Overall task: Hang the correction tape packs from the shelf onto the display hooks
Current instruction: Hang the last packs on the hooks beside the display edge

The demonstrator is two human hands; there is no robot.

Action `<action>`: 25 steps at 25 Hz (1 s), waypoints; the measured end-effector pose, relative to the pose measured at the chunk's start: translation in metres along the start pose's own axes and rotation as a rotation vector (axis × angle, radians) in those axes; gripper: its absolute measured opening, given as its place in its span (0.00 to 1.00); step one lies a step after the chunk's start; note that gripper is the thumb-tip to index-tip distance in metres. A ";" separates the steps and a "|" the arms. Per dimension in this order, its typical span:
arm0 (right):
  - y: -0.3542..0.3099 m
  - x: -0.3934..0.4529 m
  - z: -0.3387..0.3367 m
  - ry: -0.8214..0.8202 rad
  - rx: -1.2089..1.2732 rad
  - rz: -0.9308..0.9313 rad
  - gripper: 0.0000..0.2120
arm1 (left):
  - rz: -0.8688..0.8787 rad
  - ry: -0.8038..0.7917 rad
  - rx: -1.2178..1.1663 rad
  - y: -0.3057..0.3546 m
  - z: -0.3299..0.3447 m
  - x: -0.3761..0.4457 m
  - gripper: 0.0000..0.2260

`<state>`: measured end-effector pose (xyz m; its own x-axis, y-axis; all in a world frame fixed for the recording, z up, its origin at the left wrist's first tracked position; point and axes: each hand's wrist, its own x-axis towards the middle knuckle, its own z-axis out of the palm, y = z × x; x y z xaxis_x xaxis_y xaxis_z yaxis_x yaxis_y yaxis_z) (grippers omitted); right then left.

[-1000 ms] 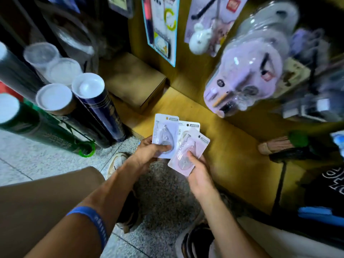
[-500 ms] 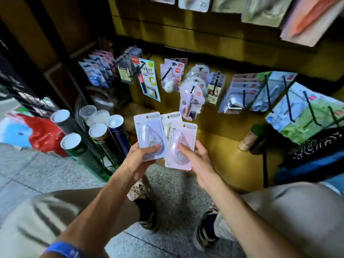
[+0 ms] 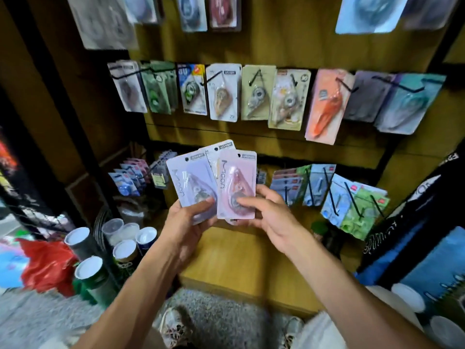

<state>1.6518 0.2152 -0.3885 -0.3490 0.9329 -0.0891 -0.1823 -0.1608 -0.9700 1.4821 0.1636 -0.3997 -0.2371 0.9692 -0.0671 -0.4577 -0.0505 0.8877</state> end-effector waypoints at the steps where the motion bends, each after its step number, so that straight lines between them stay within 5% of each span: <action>1: -0.010 -0.001 -0.004 0.009 -0.003 -0.016 0.14 | 0.019 0.008 -0.013 0.007 0.006 0.000 0.12; 15: -0.045 0.003 -0.002 0.082 -0.246 -0.217 0.09 | 0.121 0.212 -0.139 0.042 0.036 0.009 0.15; 25: -0.058 0.078 0.115 -0.114 -0.443 -0.279 0.05 | 0.234 0.463 -0.162 0.103 -0.073 0.041 0.13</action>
<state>1.5295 0.2602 -0.3129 -0.4449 0.8759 0.1866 0.1148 0.2624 -0.9581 1.3628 0.1808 -0.3445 -0.6846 0.7217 -0.1024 -0.4649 -0.3241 0.8239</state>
